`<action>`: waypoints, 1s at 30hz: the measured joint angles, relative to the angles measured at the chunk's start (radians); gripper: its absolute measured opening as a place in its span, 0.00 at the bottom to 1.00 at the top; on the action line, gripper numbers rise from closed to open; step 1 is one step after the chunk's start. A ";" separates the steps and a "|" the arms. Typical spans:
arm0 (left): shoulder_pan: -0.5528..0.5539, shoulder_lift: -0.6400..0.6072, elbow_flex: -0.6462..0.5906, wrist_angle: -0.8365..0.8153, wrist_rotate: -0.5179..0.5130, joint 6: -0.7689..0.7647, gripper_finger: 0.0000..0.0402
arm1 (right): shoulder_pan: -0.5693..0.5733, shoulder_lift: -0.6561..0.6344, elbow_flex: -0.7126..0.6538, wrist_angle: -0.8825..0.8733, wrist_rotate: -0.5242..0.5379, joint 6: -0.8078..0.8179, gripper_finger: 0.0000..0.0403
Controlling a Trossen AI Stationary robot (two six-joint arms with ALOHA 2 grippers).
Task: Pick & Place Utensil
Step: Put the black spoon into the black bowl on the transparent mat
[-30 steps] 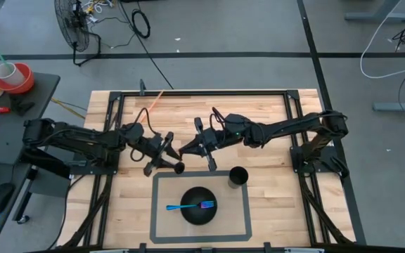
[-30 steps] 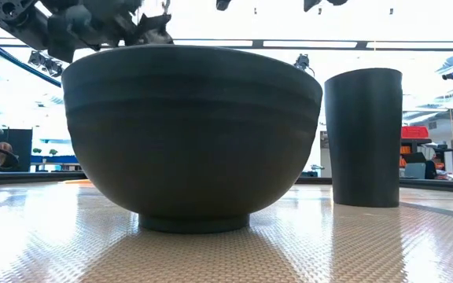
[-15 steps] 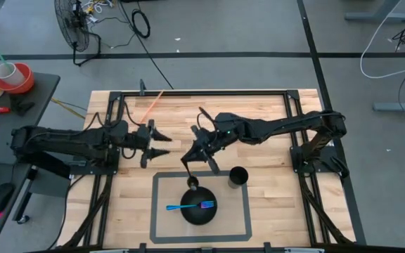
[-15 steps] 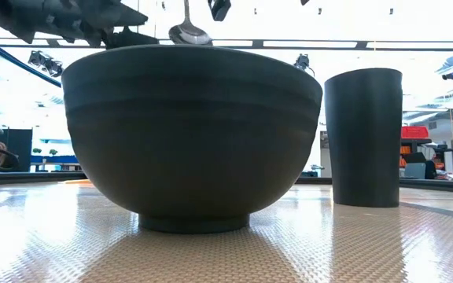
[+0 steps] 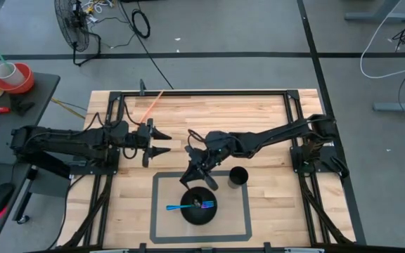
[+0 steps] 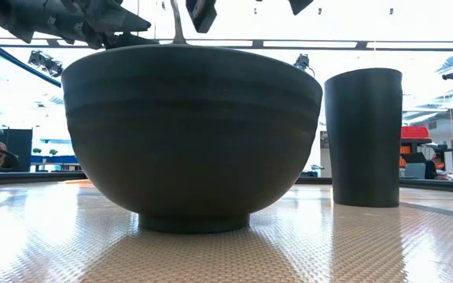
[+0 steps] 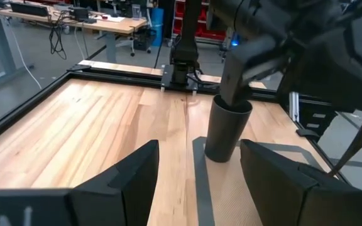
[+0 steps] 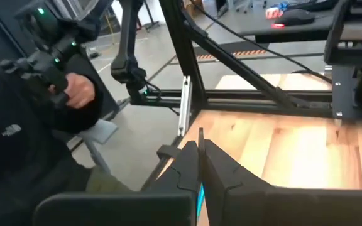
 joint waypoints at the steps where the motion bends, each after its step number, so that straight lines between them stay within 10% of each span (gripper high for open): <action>1: 0.000 0.000 0.000 0.000 0.000 0.000 0.56 | 0.003 0.005 0.000 -0.002 0.001 -0.007 0.01; 30: 0.000 0.000 0.000 0.001 -0.001 -0.001 0.56 | 0.027 0.038 -0.042 -0.065 0.115 -0.181 0.01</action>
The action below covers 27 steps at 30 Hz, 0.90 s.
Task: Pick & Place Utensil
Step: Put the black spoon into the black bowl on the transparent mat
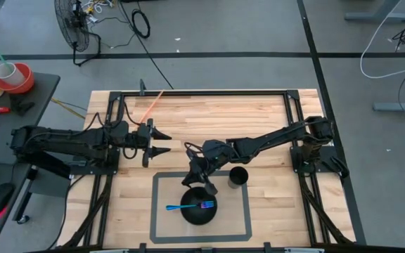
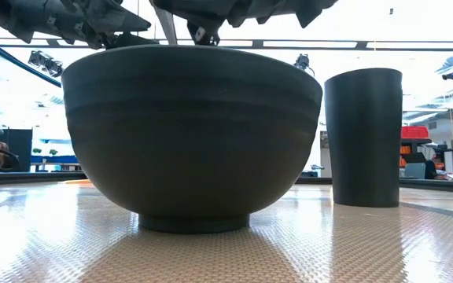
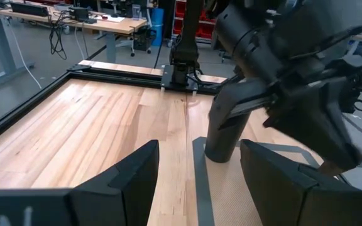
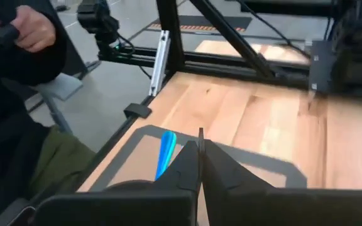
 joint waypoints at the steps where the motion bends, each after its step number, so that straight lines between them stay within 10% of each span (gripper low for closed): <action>1: 0.000 0.000 0.000 0.000 0.000 0.000 0.56 | -0.002 0.000 -0.011 0.020 0.001 0.023 0.01; 27: 0.000 0.000 0.000 0.000 0.000 0.000 0.56 | 0.020 0.000 -0.172 0.274 0.135 0.228 0.01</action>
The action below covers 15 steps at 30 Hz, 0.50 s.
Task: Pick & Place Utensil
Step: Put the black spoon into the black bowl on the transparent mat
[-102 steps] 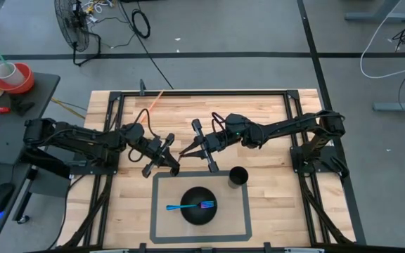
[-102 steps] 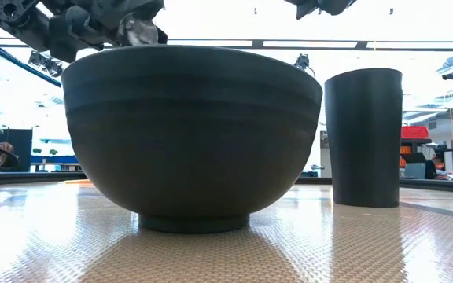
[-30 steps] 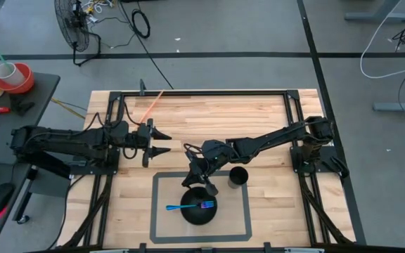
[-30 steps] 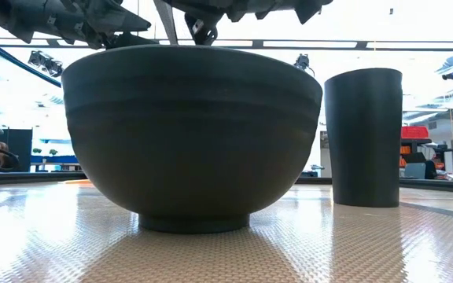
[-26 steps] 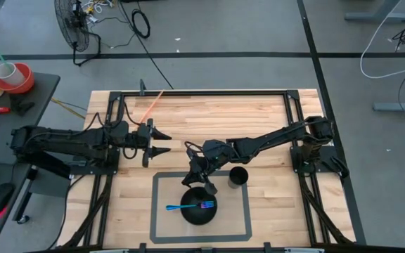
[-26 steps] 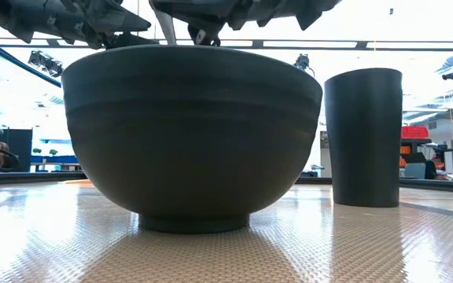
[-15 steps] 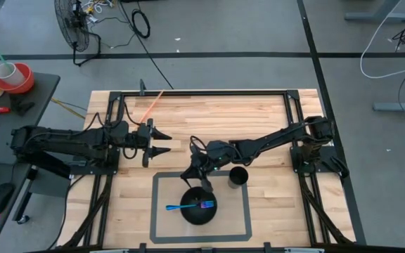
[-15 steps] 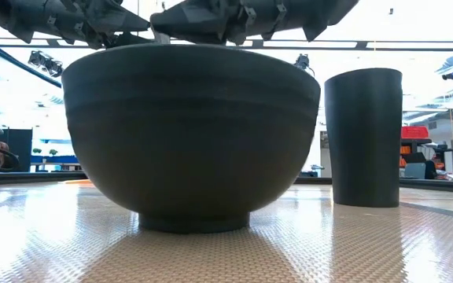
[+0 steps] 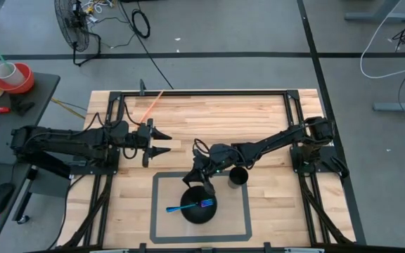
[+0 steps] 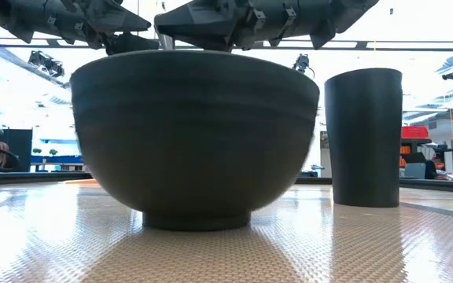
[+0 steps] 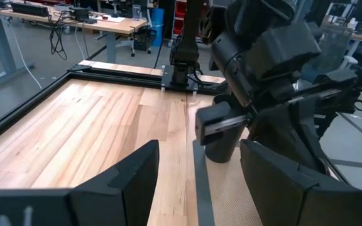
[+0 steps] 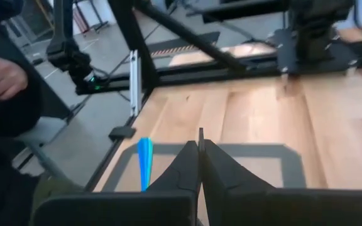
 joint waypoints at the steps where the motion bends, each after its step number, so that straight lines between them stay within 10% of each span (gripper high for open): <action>1: 0.000 0.000 0.000 0.000 0.000 0.000 0.56 | 0.003 0.000 0.000 -0.006 0.000 0.000 0.01; 15: 0.000 0.000 0.000 0.000 0.000 0.000 0.56 | 0.033 0.000 0.000 -0.049 0.110 0.082 0.01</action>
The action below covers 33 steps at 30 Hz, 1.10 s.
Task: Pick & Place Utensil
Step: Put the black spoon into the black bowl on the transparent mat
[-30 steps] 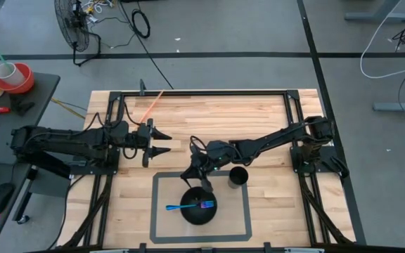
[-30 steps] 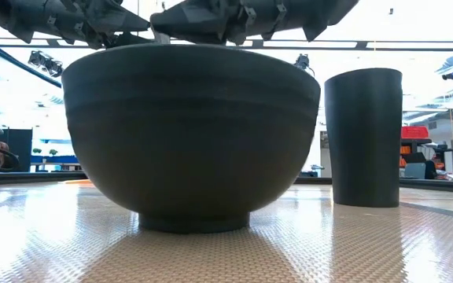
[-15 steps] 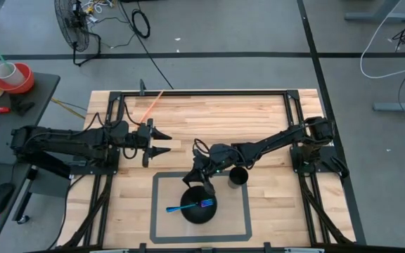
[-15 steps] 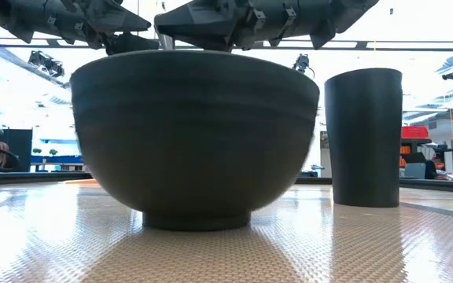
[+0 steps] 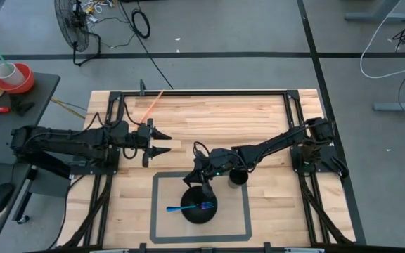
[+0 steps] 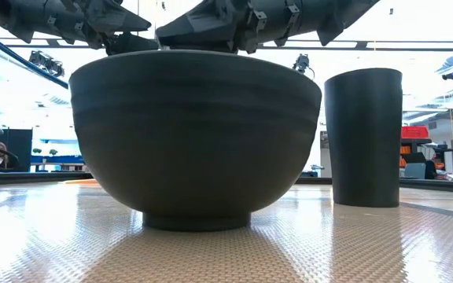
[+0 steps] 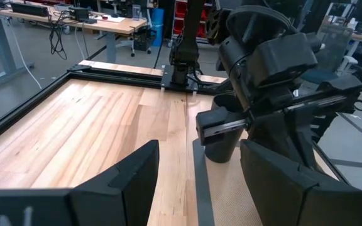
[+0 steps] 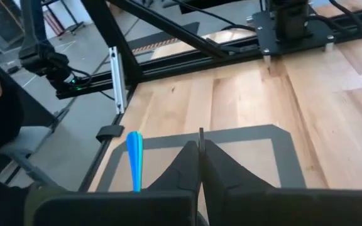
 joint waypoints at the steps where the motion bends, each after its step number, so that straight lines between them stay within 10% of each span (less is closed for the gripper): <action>1: 0.000 0.000 0.000 0.000 0.001 0.000 0.56 | 0.001 0.000 0.000 -0.002 0.006 0.002 0.01; 33: 0.000 0.000 0.000 0.001 0.003 -0.019 0.56 | 0.006 0.000 0.000 -0.097 0.160 0.284 0.06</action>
